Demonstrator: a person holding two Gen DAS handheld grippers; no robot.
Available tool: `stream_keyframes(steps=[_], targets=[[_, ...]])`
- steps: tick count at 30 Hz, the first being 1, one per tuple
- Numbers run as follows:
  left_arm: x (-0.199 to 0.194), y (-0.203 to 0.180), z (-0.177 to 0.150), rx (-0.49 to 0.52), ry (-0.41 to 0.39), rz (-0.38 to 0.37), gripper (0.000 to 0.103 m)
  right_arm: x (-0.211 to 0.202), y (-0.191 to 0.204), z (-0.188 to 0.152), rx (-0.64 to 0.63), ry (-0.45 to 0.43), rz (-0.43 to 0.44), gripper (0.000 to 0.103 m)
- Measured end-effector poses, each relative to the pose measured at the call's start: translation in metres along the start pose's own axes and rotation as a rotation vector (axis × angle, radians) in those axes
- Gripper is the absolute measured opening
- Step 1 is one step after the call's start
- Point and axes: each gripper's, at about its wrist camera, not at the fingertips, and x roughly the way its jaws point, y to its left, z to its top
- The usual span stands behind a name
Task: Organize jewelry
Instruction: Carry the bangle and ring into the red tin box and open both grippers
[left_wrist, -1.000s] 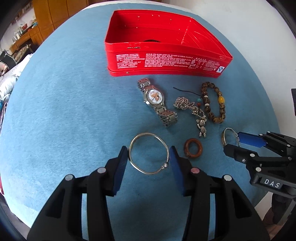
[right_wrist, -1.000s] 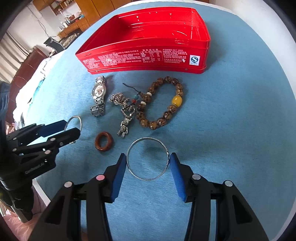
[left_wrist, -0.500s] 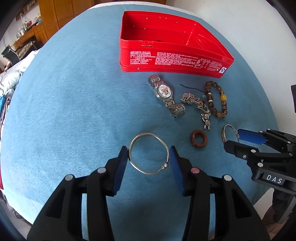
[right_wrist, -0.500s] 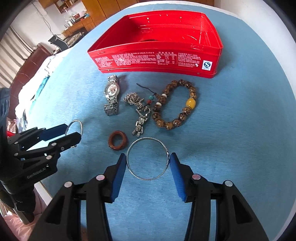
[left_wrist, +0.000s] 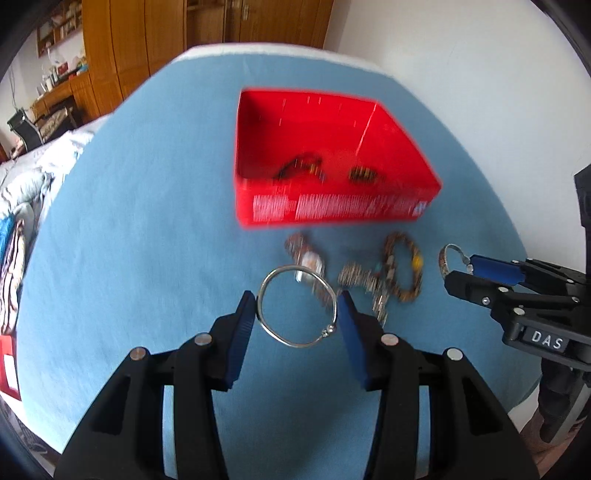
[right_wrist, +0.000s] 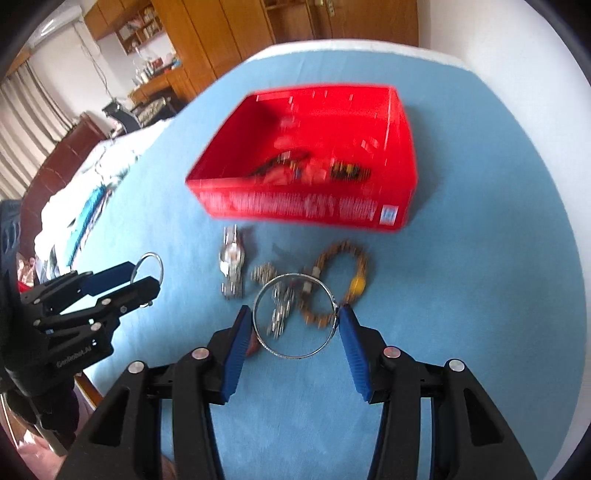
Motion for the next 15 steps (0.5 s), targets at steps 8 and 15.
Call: stream_keyframes(steps=[8, 15], targets=[[0.017, -0.003, 0.08, -0.037, -0.075, -0.029, 0.045, 0.014, -0.021, 0.071, 0.056, -0.048, 0.04, 0.049], [0.078, -0.002, 0.133, -0.066, -0.022, -0.047, 0.045, 0.064, -0.045, 0.11, 0.105, -0.014, 0.041, 0.049]])
